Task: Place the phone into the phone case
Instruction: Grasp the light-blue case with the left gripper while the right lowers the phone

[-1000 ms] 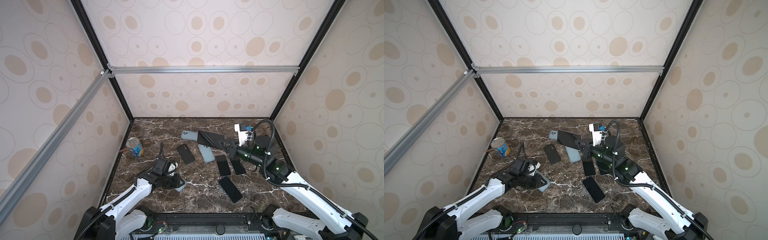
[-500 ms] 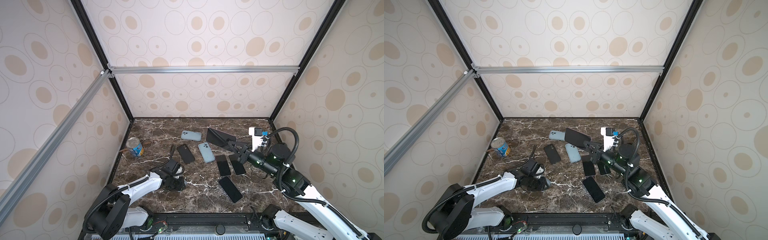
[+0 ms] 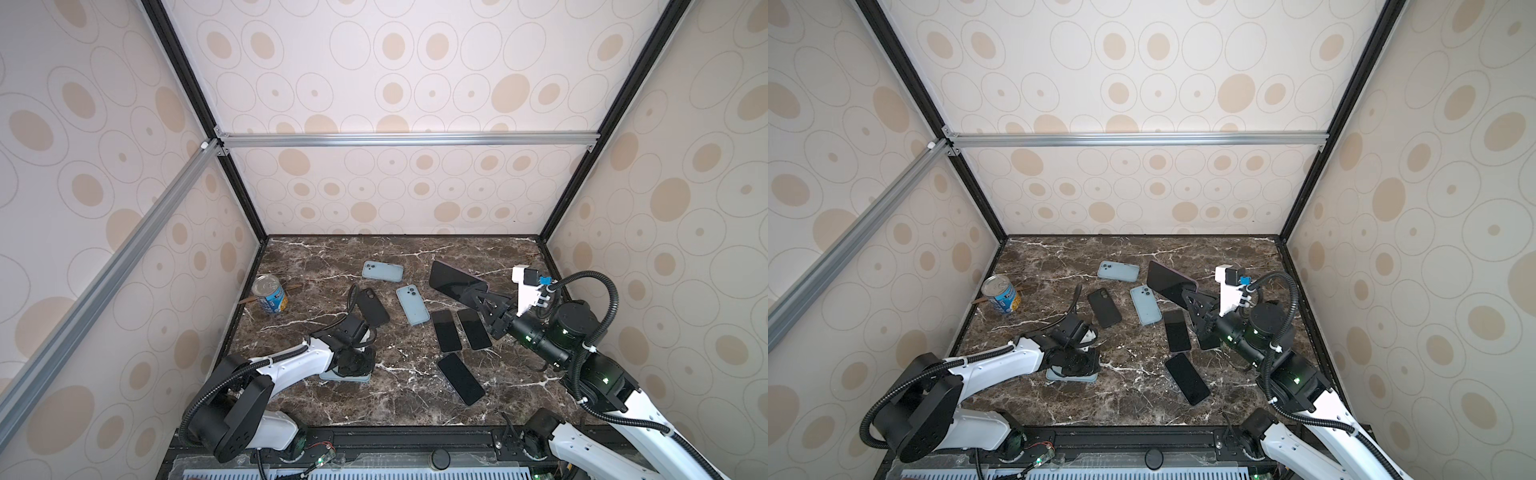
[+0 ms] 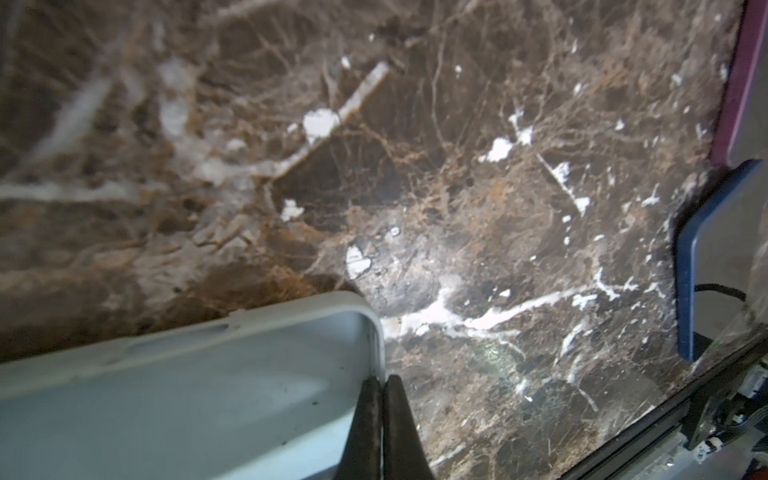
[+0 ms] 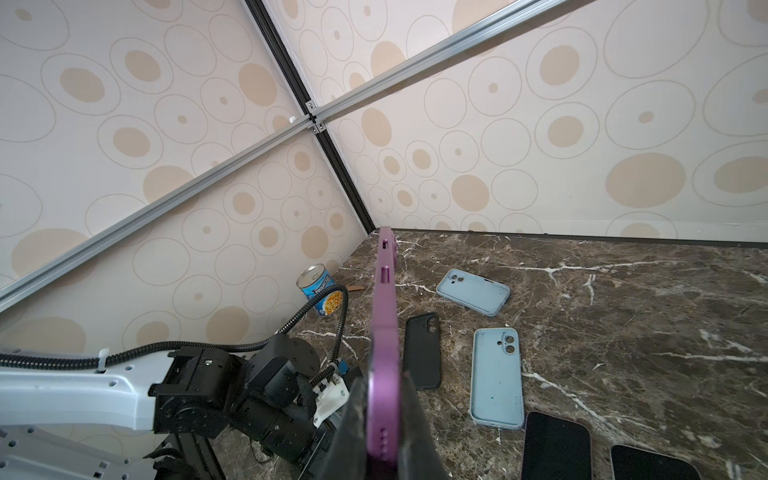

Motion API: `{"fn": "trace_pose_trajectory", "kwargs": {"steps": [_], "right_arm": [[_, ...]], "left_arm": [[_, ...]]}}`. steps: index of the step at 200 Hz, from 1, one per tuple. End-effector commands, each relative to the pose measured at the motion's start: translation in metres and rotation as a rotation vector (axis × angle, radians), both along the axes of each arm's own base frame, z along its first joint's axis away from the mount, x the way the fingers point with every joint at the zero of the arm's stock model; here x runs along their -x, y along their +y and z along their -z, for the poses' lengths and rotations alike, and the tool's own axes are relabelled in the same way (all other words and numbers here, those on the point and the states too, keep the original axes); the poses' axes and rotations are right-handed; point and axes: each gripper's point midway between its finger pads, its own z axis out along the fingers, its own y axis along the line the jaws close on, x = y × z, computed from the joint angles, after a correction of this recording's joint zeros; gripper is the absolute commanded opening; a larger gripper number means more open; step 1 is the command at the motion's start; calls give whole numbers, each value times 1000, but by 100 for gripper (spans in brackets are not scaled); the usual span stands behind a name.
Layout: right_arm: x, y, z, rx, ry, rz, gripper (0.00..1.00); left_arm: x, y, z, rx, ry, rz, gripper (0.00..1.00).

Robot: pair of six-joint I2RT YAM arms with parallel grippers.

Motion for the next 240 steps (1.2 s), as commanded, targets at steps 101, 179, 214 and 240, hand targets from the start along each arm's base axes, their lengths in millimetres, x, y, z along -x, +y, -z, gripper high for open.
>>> {"fn": "trace_pose_trajectory", "kwargs": {"steps": [101,179,214,240], "right_arm": [[-11,5,-13,16,-21,10,0],[-34,32,-6,99,168,-31,0],[-43,62,-4,33,259,-123,0],[-50,85,7,16,355,-189,0]], "left_arm": [[-45,-56,-28,241,-50,-116,7],[-66,-39,-107,214,-287,-74,42],[-75,9,-147,145,-444,-143,58],[-74,44,-156,43,-488,-173,62]]}}
